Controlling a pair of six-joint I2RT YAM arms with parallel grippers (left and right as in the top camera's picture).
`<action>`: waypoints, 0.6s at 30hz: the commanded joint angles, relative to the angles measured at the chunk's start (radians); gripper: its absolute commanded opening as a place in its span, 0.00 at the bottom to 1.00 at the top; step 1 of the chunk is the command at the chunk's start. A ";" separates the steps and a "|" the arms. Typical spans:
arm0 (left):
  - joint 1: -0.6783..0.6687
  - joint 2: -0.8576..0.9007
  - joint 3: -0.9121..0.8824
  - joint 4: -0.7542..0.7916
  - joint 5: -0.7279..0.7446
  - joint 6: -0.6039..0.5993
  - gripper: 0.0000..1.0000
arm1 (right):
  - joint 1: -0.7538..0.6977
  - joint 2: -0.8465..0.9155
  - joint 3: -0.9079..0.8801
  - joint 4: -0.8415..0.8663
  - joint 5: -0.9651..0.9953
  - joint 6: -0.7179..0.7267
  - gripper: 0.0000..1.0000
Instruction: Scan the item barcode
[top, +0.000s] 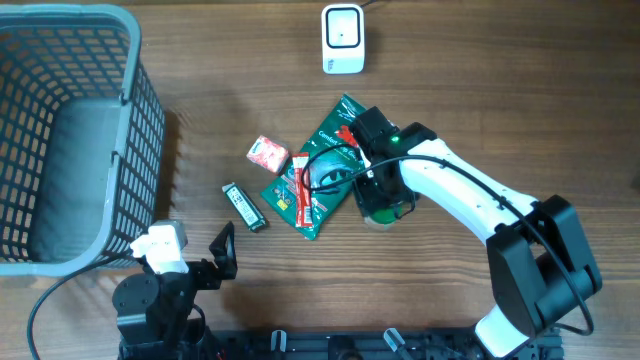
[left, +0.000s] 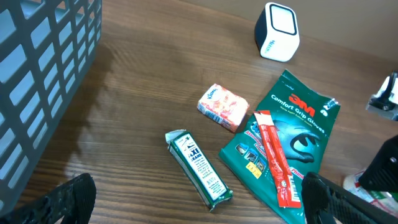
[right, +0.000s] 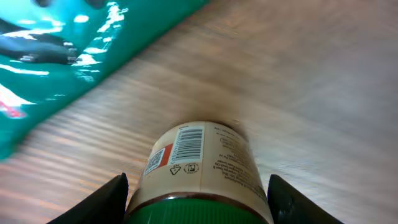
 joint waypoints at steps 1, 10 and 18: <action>-0.003 -0.003 -0.008 -0.001 0.019 -0.002 1.00 | -0.007 -0.002 0.029 0.024 0.314 -0.268 0.50; -0.003 -0.003 -0.008 -0.001 0.019 -0.002 1.00 | 0.006 -0.060 0.230 -0.098 0.374 -0.281 1.00; -0.003 -0.003 -0.008 -0.001 0.019 -0.002 1.00 | -0.043 -0.142 0.401 -0.253 0.032 0.908 0.98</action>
